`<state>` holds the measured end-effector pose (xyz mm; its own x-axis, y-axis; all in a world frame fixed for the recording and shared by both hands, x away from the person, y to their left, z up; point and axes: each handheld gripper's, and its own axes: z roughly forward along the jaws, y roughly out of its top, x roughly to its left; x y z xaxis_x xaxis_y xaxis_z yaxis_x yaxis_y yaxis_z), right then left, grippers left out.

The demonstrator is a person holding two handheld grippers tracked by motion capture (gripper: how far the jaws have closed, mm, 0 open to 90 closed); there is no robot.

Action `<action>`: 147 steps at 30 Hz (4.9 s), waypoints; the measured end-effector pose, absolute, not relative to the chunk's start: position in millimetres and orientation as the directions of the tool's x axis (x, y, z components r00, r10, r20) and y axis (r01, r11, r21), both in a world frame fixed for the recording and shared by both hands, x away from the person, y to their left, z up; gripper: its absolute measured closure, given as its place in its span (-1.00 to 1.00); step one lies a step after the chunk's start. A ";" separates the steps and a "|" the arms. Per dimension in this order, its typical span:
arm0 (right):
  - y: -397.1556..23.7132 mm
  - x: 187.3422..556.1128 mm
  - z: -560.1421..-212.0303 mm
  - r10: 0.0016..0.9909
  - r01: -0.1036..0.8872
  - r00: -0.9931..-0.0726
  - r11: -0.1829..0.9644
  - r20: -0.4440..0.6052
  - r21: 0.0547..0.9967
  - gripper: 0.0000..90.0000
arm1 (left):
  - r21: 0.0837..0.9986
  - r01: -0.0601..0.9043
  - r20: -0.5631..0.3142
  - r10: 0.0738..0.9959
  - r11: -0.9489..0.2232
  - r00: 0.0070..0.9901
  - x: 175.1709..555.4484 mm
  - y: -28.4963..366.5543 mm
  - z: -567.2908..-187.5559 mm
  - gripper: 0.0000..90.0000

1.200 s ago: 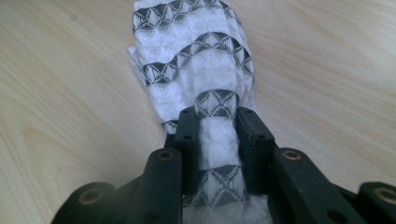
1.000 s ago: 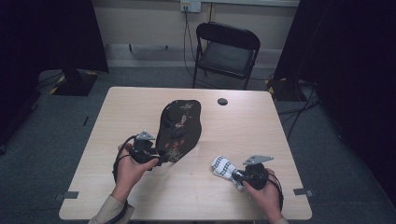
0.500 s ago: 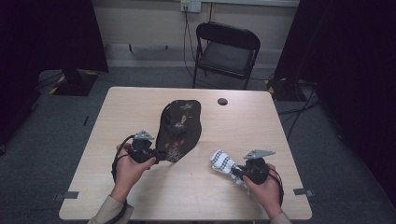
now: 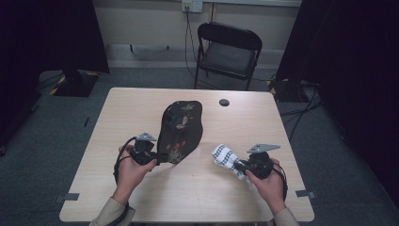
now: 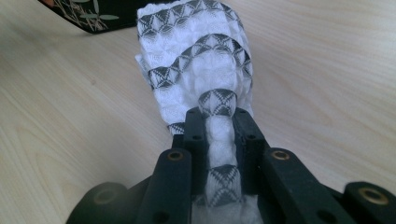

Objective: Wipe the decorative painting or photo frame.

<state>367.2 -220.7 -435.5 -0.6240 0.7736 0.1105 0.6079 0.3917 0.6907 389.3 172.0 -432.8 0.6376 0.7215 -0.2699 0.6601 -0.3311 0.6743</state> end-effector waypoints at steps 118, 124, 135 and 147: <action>-128.5 409.4 -444.7 0.689 0.561 -0.724 0.564 0.028 0.605 0.80 | 0.682 0.611 -0.198 0.702 -0.403 0.684 389.2 171.9 -431.1 0.75; -136.5 414.0 -407.7 0.698 0.532 -0.716 0.539 0.007 0.653 0.81 | 0.677 0.616 -0.204 0.702 -0.403 0.683 389.6 172.2 -430.7 0.75; -138.5 428.7 -323.9 0.723 0.435 -0.690 0.460 -0.042 0.774 0.81 | 0.677 0.613 -0.199 0.700 -0.409 0.686 390.1 171.8 -430.5 0.75; -114.2 441.3 -325.3 0.714 0.438 -0.697 0.493 -0.062 0.752 0.81 | 0.677 0.604 -0.194 0.690 -0.421 0.698 390.3 171.9 -430.3 0.75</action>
